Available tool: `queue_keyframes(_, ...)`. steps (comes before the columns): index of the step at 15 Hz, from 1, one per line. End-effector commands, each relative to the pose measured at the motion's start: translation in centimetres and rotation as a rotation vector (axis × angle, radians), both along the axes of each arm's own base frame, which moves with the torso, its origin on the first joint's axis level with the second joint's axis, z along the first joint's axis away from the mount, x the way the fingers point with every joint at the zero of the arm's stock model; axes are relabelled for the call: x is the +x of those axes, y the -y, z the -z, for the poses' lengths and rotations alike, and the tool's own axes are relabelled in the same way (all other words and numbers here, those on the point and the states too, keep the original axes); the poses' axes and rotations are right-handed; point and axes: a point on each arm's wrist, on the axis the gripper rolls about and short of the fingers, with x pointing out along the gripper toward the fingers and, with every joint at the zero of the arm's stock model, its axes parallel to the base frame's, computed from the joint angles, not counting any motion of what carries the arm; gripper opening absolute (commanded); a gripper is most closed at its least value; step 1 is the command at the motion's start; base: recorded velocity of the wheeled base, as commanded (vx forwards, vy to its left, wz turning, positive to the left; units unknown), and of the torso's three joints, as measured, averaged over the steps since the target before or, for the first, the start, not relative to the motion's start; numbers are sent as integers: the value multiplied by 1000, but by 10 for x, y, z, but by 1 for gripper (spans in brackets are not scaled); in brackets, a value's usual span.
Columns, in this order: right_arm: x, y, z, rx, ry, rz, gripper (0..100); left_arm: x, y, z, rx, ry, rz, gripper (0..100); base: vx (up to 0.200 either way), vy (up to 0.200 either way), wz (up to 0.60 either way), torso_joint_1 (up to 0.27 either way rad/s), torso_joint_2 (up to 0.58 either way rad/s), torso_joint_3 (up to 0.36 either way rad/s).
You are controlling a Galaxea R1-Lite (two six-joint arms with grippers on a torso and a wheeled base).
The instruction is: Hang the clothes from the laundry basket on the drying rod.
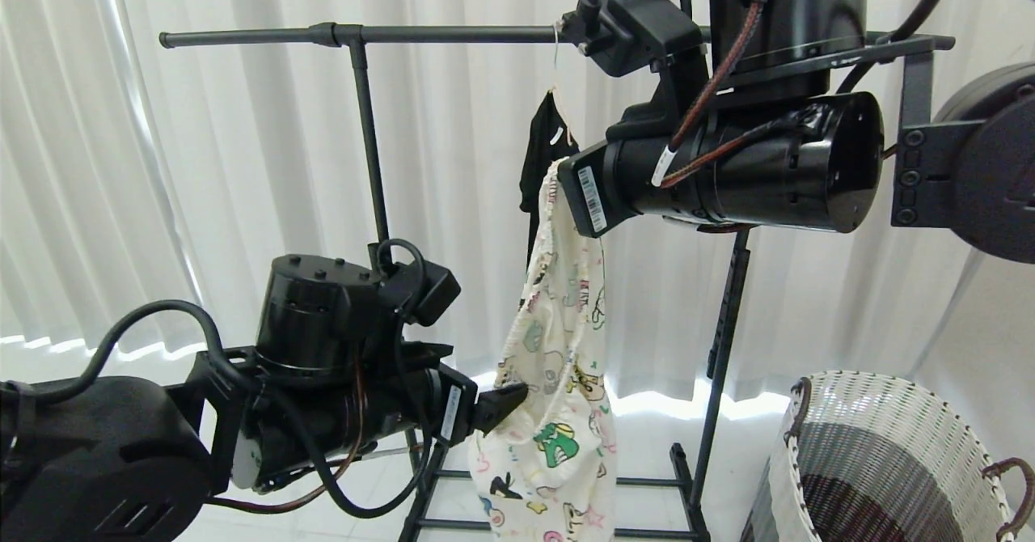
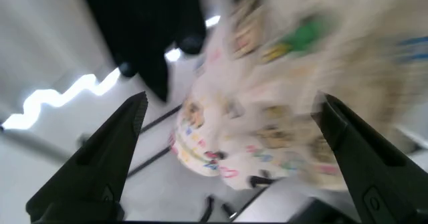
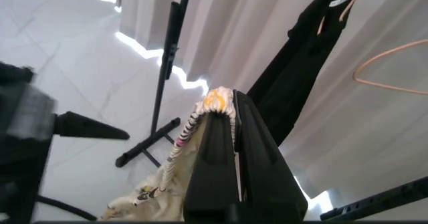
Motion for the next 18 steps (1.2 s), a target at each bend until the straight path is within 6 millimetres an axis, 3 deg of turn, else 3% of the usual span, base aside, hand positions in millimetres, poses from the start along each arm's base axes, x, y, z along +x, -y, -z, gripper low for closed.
queue_keyframes(1,-1,1,-1,2,2,-1,0,-5,-5,20,49,-65,-15,100,0,0,0,0,0,0)
queue_keyframes(6,11,13,0,-7,-2,48,0,-19,-18,11,-2,16,-28,100,0,0,0,0,0,0)
queue_keyframes(9,10,19,-5,2,6,59,0,-31,-34,15,-4,16,-59,100,0,0,0,0,0,0)
queue_keyframes(13,4,26,-8,-14,-4,61,0,-38,-39,17,0,10,-59,100,0,0,0,0,0,0)
queue_keyframes(14,2,29,-8,-18,-6,63,0,-39,-39,16,-4,18,-59,0,0,0,0,0,0,0)
queue_keyframes(18,-6,55,3,-63,-39,94,0,-44,-42,6,-23,57,-67,0,0,0,0,0,0,0)
